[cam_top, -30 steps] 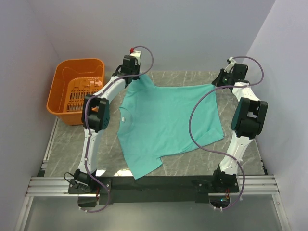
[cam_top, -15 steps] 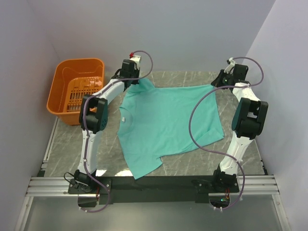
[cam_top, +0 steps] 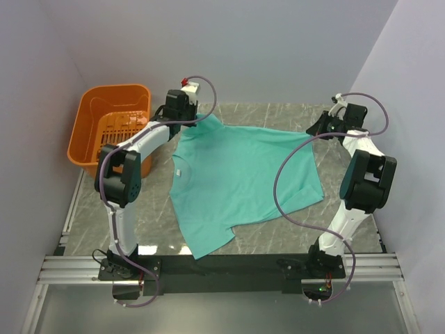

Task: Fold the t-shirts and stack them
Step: Fold the tshirt

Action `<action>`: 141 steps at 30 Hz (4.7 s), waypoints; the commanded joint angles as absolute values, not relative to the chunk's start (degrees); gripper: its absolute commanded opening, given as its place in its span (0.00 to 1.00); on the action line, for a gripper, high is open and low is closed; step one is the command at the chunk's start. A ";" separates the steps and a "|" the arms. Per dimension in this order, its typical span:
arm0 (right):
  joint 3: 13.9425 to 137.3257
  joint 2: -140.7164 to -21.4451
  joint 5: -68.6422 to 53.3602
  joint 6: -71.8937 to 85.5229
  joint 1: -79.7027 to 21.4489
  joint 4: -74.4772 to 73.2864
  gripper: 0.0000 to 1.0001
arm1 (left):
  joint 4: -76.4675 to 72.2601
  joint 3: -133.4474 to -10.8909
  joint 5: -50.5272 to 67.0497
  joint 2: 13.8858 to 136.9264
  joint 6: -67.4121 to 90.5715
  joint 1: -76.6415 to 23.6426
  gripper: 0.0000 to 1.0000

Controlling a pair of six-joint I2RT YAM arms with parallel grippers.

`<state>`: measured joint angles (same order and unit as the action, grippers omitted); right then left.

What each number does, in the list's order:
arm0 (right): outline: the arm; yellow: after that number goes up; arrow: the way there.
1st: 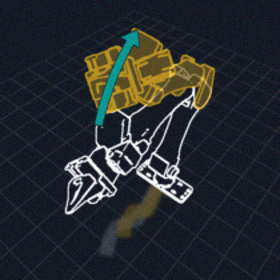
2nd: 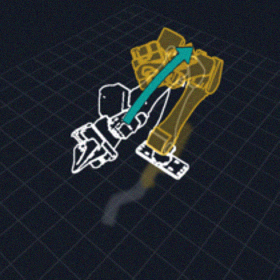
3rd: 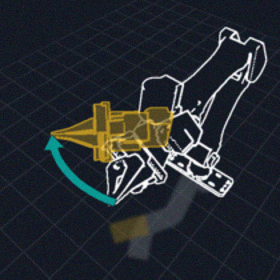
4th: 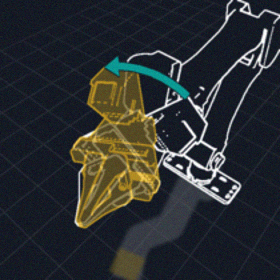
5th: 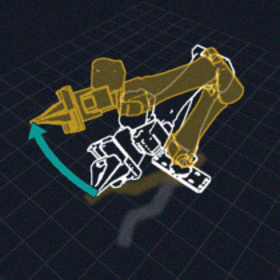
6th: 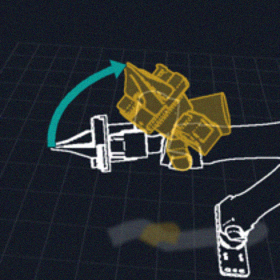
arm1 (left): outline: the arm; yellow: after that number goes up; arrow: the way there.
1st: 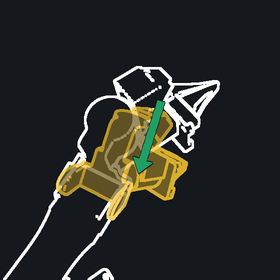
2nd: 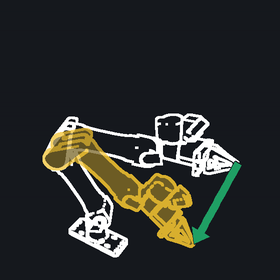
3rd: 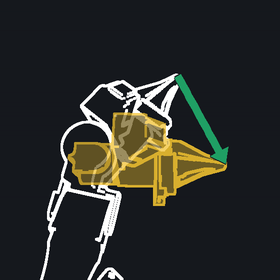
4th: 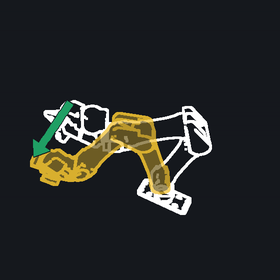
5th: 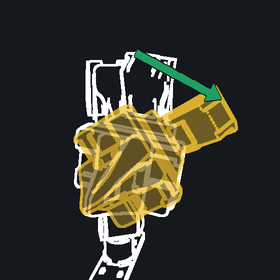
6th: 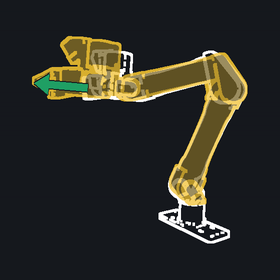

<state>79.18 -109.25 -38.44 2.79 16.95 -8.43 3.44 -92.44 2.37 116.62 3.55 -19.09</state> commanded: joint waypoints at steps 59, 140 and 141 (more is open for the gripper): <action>91.41 -117.69 -31.91 5.18 15.56 -12.66 0.03 | 3.34 -67.06 10.28 91.58 1.23 -23.03 0.01; 74.45 -99.67 -32.96 -3.43 18.63 -17.93 0.66 | 10.19 -60.73 5.63 89.03 0.62 -29.18 0.02; 74.27 -99.49 -32.87 -3.69 18.63 -18.10 0.66 | 10.20 -60.73 5.36 88.95 0.62 -29.35 0.02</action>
